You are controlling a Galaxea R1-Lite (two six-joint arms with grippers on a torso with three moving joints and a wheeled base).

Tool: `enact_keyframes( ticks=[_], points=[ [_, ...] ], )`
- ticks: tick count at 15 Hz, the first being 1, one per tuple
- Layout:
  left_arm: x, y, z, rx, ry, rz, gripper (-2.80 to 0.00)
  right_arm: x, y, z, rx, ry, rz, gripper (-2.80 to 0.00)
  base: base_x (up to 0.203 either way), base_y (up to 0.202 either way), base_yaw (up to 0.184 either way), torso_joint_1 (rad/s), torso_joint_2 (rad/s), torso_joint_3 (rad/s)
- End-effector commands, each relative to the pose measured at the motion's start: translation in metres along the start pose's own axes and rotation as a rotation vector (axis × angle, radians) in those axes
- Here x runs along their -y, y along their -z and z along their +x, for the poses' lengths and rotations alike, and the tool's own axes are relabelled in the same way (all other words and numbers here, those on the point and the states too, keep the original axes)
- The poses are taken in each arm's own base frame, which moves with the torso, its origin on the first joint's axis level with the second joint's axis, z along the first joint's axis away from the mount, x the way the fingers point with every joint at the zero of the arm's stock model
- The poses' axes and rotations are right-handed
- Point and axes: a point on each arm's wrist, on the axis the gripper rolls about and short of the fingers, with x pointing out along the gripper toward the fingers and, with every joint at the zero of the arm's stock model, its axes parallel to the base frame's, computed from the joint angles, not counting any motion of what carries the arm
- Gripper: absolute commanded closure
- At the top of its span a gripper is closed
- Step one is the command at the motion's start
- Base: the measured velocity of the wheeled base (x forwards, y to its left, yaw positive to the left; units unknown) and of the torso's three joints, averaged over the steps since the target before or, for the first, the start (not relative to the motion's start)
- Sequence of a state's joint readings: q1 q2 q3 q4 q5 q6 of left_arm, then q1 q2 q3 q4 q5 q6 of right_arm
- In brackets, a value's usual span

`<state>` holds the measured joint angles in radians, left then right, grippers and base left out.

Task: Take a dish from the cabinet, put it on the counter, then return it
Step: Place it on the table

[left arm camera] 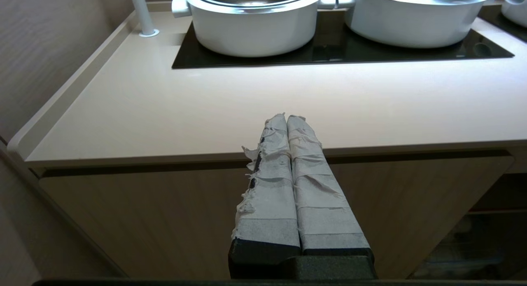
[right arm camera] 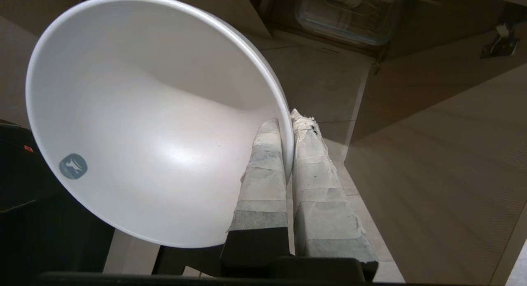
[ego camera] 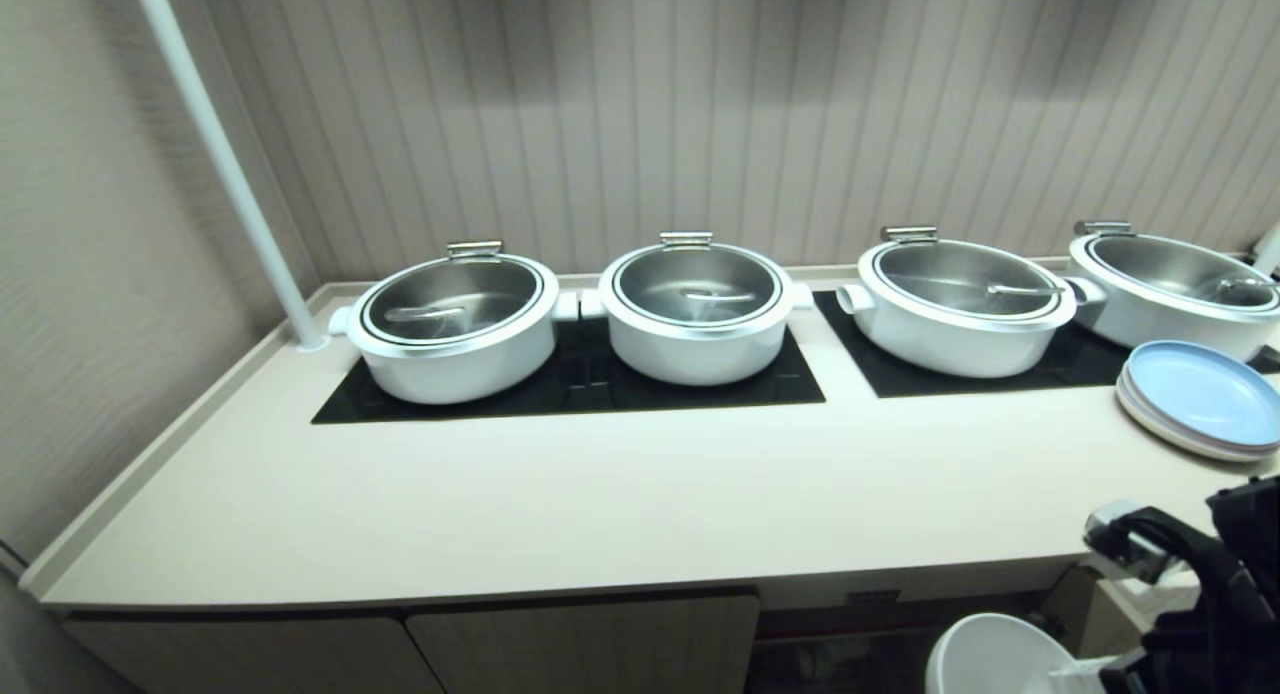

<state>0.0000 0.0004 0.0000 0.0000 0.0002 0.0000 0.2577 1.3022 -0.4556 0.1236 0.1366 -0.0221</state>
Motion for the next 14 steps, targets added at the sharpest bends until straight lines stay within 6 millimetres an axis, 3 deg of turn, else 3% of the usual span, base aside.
enact_keyframes(
  ticks=[1, 5, 14],
  points=[
    [0.000, 0.000, 0.000, 0.000, -0.001, 0.000, 0.00, 0.000, -0.004, 0.000, 0.005, -0.001, 0.001, 0.00, 0.000, 0.000, 0.000, 0.000, 0.00, 0.000],
    [0.000, 0.000, 0.000, 0.000, 0.000, 0.000, 0.00, 0.000, -0.009, 0.001, -0.026, -0.002, 0.007, 0.00, 0.000, 0.000, 0.000, 0.000, 0.00, 0.000],
    [0.000, 0.000, 0.000, 0.000, -0.001, 0.000, 0.00, 0.006, -0.055, 0.016, -0.064, 0.006, 0.031, 0.00, 0.000, 0.000, 0.000, 0.000, 0.00, 0.000]
  ],
)
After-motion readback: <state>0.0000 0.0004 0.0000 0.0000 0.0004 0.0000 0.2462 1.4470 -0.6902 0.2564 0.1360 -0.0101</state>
